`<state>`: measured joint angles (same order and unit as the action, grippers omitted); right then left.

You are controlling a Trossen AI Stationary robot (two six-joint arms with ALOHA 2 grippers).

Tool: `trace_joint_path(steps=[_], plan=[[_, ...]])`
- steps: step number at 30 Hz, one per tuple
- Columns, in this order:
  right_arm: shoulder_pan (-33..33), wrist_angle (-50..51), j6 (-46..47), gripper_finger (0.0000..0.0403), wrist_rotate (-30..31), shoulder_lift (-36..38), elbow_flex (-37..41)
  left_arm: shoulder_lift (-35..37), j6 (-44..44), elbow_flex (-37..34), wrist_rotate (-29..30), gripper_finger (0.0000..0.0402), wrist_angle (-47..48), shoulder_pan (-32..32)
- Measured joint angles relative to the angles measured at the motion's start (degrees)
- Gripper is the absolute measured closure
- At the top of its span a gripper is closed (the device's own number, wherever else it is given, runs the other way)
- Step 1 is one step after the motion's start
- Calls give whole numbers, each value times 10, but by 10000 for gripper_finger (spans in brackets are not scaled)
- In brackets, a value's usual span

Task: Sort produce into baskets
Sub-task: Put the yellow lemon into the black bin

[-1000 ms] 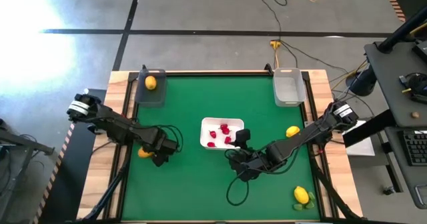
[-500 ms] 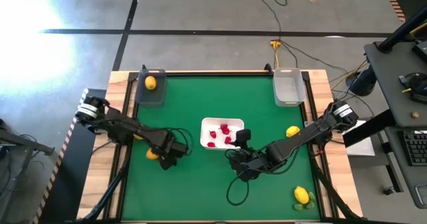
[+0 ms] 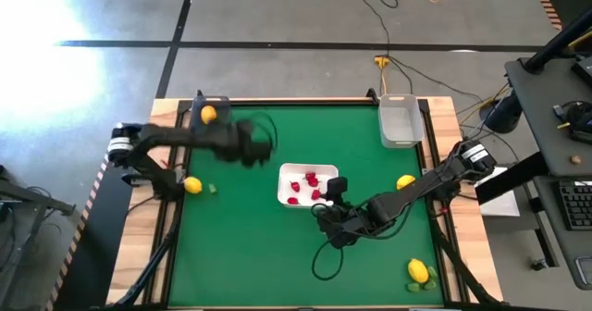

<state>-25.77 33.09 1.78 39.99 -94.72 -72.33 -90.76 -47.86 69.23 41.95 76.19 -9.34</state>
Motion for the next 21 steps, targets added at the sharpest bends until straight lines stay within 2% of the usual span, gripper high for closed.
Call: trace_joint_path(steps=[2, 4, 7, 15, 21], plan=[[-3, 1, 19, 181, -2, 0, 9, 0, 1, 1, 34, 181, -6, -70], [-8, 9, 43, 181, -16, 0, 21, 1, 1, -6, 37, 181, -31, -135], [-14, 9, 75, 181, -31, 0, 44, 0, 2, -40, 41, 180, -100, -189], [-17, 10, 92, 181, -31, 1, 99, -1, 11, -130, 55, 179, -332, -262], [-17, 9, 108, 181, -29, 3, 116, -1, -6, -173, 70, 177, -421, -285]])
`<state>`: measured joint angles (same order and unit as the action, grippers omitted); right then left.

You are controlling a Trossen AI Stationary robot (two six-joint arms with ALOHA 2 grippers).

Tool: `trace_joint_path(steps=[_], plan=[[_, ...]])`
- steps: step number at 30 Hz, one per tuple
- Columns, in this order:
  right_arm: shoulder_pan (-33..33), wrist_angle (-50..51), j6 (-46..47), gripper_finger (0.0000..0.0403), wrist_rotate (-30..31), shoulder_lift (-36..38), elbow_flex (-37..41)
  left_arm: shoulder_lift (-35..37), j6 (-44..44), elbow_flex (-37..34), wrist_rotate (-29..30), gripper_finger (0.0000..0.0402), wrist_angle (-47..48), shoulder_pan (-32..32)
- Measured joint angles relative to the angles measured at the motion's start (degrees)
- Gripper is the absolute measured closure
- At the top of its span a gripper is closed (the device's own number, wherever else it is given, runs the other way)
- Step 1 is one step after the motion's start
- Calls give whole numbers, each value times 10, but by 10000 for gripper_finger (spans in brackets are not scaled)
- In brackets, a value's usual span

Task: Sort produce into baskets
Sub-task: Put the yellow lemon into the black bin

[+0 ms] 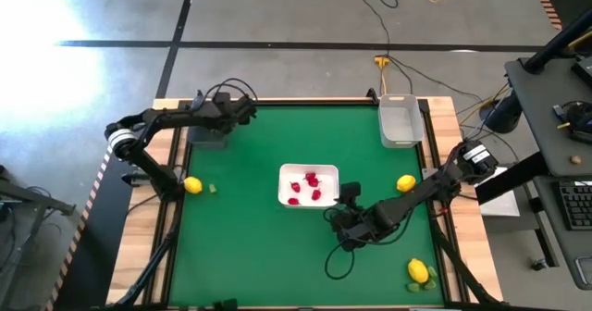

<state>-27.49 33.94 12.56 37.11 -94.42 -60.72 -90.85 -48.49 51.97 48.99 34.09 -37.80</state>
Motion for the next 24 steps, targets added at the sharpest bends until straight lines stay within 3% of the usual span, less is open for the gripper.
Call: trace_joint_path(steps=[13, 24], plan=[[0, 1, 10, 181, 0, 0, 11, -1, -21, -16, 46, 127, -35, -10], [0, 2, 3, 181, -4, 7, 9, 19, 0, -4, 46, 121, -26, 12]])
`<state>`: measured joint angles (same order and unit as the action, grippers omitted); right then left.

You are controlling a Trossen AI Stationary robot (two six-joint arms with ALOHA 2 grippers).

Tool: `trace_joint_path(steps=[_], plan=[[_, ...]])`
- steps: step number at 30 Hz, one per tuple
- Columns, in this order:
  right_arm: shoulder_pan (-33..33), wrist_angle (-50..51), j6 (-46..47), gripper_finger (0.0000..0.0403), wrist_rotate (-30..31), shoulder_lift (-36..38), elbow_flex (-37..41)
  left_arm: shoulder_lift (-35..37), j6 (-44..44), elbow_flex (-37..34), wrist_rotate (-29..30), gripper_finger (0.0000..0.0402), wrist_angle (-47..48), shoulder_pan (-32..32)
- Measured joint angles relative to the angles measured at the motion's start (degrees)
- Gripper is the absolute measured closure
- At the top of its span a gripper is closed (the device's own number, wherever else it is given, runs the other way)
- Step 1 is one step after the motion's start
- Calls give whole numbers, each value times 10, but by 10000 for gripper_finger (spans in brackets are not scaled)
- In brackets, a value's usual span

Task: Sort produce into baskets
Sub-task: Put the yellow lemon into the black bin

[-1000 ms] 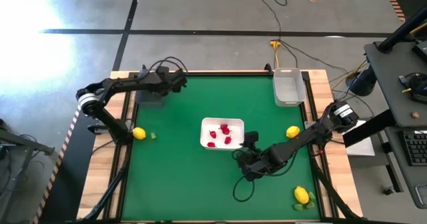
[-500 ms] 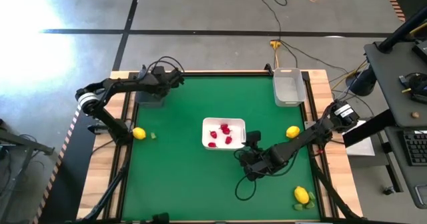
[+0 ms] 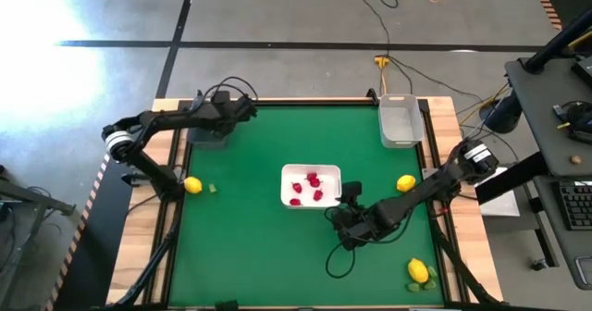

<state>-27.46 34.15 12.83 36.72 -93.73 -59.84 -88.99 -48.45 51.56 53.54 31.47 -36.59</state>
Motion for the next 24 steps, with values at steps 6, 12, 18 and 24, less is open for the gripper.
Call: trace_joint_path(steps=[6, 12, 18, 24], plan=[[0, -2, -23, 181, 6, 25, -18, 75, 23, 21, -1, 121, 47, 85], [0, -7, -31, 181, 8, 45, -34, 157, 54, 19, -84, 121, 75, 277], [0, -29, -52, 181, 8, 45, -46, 170, -15, 16, -267, 121, 126, 469], [0, -48, -67, 181, 6, 43, -54, 142, -165, 19, -339, 121, 245, 597]])
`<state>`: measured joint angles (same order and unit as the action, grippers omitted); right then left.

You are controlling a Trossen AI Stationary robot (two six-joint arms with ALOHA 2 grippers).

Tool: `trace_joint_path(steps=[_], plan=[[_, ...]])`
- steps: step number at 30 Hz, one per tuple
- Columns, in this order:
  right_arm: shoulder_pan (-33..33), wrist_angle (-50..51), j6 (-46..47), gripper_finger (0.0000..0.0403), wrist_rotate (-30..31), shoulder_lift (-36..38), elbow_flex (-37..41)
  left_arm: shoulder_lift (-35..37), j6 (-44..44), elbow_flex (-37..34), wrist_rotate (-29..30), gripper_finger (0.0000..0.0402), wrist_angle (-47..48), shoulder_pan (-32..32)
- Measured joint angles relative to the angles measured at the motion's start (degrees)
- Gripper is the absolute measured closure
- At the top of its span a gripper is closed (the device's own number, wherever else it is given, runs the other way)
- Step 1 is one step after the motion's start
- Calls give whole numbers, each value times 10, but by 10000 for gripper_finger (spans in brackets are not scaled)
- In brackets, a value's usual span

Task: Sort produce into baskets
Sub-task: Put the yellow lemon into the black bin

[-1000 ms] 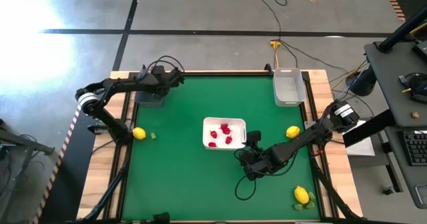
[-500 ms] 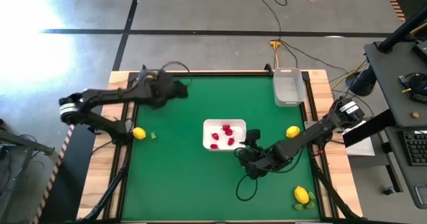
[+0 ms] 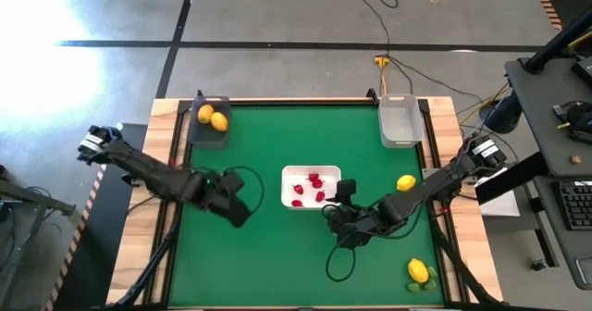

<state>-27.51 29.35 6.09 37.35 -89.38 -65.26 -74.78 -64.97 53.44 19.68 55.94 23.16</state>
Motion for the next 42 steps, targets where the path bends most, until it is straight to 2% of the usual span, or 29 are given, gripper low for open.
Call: trace_joint_path(steps=[5, 10, 14, 21, 25, 34, 42], plan=[[-2, -3, 0, 181, -1, 0, -2, -26, -50, 0, -89, 121, 121, 14], [-8, -20, 17, 181, -3, 0, -1, -51, -20, 0, -108, 121, 196, -22], [-17, -23, 36, 181, -3, -1, -1, -75, 46, 0, -107, 120, 244, -75], [-39, -28, 49, 181, -3, -3, -1, -149, 254, 1, -148, 120, 256, -173], [-48, -27, 59, 181, -3, -3, -1, -205, 348, 1, -148, 120, 261, -208], [-60, -27, 74, 181, -4, -3, 17, -315, 532, 1, -151, 120, 296, -234], [-60, -25, 89, 181, -3, -4, 50, -384, 588, 0, -161, 120, 291, -234]])
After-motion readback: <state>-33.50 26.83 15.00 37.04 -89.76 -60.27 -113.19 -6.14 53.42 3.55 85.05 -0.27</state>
